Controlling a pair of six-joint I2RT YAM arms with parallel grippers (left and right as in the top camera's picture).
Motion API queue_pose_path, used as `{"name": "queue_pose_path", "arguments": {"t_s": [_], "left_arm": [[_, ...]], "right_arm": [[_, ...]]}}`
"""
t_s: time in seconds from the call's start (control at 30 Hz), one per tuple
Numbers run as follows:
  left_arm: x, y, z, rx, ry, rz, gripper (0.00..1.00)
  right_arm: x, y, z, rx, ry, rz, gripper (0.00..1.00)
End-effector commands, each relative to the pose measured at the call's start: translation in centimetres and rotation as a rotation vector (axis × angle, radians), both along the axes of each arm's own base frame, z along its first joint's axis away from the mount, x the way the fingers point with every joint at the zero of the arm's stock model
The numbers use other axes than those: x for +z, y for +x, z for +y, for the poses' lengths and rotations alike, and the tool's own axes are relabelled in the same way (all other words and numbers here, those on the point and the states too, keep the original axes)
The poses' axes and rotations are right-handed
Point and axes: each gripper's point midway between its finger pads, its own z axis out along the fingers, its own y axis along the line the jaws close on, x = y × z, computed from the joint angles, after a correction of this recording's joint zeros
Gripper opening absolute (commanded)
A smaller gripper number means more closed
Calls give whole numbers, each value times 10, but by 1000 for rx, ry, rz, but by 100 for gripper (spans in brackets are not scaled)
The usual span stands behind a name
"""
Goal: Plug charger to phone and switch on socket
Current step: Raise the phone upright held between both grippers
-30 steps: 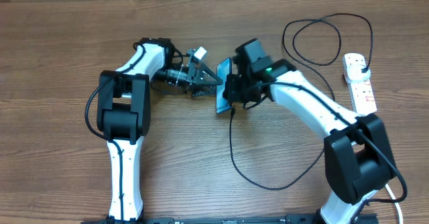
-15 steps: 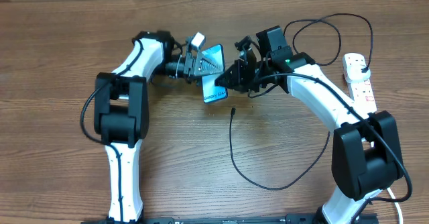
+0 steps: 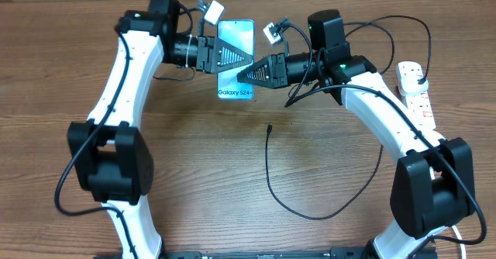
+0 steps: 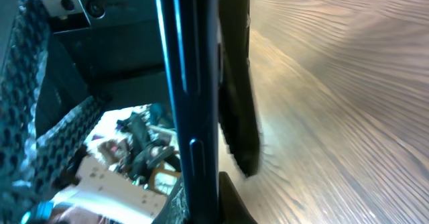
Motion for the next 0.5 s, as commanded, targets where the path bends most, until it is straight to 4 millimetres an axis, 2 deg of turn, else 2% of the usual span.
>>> {"name": "queue_pose_path", "arguments": {"t_s": [0.0,0.17,0.47], "left_arm": [[61,-18,5,-14,-105,-136,63],[62,-15,11,2,-103,-127,61],[63,-10,12,7,-105,-161,59]], "right_arm": [[-13,11,-14,-44,-10,112,4],[-4,14,-25,-27,37,95,4],[0,16,-25,-24,49,60,4]]}}
